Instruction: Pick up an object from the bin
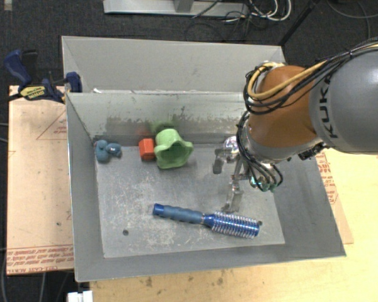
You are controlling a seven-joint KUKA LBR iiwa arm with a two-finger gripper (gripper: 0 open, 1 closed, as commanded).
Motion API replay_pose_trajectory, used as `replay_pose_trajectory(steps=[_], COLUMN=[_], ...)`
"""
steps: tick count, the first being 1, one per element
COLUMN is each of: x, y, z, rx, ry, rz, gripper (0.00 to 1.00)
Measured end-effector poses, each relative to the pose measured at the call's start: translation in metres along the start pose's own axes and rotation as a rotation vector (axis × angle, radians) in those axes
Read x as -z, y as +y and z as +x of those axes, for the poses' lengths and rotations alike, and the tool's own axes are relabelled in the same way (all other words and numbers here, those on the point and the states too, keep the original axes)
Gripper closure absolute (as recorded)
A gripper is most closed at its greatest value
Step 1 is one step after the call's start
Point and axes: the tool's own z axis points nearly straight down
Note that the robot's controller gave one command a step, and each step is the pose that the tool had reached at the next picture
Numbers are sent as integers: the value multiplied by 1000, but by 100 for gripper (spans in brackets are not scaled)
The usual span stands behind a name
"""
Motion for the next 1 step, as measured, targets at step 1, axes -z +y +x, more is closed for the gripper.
replay_pose_trajectory(steps=[1], x=[-87], y=[2], z=[67], rx=[2], ry=[-19], rz=[-1], gripper=[0])
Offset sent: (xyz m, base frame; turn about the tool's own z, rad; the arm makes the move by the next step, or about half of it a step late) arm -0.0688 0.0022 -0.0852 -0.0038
